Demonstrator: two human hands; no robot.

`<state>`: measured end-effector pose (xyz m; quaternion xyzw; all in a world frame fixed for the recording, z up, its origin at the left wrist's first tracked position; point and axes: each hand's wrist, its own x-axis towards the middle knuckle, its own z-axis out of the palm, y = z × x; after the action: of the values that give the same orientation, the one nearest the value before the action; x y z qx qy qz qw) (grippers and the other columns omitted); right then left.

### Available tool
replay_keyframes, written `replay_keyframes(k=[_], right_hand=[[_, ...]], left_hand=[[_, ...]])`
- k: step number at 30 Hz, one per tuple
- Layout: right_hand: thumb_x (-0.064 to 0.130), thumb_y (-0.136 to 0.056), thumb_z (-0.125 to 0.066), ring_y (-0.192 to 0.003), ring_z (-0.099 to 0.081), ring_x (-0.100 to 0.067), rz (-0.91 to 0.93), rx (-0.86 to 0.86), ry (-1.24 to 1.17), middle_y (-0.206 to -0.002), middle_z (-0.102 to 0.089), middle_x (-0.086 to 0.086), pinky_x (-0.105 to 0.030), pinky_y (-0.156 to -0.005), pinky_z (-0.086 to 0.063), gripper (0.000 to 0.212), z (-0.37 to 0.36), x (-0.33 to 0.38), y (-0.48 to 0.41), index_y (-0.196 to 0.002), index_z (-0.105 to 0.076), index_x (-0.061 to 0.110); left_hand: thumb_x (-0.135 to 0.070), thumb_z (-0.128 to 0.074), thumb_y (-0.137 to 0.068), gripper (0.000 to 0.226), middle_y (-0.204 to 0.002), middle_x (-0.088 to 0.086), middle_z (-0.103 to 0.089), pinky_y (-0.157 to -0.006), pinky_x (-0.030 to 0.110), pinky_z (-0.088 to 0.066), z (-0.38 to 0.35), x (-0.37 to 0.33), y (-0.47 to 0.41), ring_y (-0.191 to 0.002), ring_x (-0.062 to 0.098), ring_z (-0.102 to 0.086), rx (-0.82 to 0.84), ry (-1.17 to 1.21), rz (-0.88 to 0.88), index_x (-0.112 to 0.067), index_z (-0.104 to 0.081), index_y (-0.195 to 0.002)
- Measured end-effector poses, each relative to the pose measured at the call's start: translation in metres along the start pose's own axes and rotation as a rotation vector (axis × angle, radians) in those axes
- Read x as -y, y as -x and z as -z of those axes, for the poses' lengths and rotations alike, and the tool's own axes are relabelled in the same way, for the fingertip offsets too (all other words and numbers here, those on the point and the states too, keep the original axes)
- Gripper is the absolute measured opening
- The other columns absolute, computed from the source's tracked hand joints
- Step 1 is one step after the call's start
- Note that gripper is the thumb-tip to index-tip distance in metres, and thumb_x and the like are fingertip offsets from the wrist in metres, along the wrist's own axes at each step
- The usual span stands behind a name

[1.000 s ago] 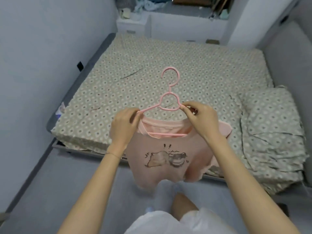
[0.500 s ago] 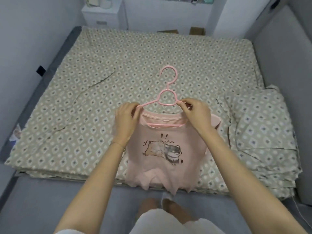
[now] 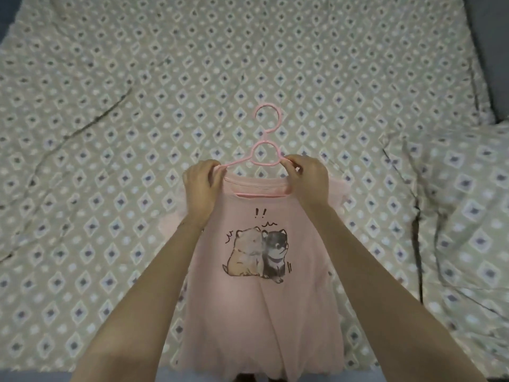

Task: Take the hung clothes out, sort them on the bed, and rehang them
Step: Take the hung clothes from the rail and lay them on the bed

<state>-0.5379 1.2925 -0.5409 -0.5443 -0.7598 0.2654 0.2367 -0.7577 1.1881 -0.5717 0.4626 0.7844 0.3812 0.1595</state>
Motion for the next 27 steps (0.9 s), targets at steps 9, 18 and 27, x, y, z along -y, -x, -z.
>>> replay_keyframes(k=[9, 18, 27], right_hand=[[0.04, -0.096, -0.05, -0.078, -0.063, -0.023, 0.0, 0.058, 0.206, -0.083, -0.069, 0.001, -0.037, -0.073, -0.046, 0.029, -0.08, -0.079, -0.045, -0.094, -0.072, 0.022], [0.04, -0.096, -0.054, -0.138, -0.036, -0.025, -0.081, 0.276, 0.282, -0.144, -0.049, 0.0, -0.045, -0.114, -0.028, 0.051, -0.075, -0.074, -0.023, -0.144, -0.045, 0.024], [0.049, -0.096, -0.051, -0.148, -0.019, -0.029, 0.084, 0.336, 0.384, -0.155, -0.035, -0.004, -0.05, -0.118, -0.01, 0.056, 0.035, 0.063, 0.04, -0.146, -0.042, 0.025]], left_hand=[[-0.032, -0.055, -0.096, 0.024, -0.075, 0.001, -0.062, -0.078, 0.049, -0.045, -0.094, 0.075, -0.036, -0.072, 0.022, -0.053, 0.045, -0.012, 0.006, -0.014, -0.07, -0.091], [-0.022, -0.055, -0.099, 0.033, -0.134, 0.01, -0.061, -0.115, 0.048, -0.028, -0.085, 0.064, -0.016, -0.126, 0.027, -0.051, 0.068, -0.186, -0.079, -0.01, -0.06, -0.13], [-0.029, -0.05, -0.102, 0.043, -0.151, 0.008, -0.046, -0.121, 0.047, -0.004, 0.051, -0.054, 0.052, -0.145, 0.029, -0.033, 0.042, -0.343, -0.053, -0.017, -0.051, -0.142]])
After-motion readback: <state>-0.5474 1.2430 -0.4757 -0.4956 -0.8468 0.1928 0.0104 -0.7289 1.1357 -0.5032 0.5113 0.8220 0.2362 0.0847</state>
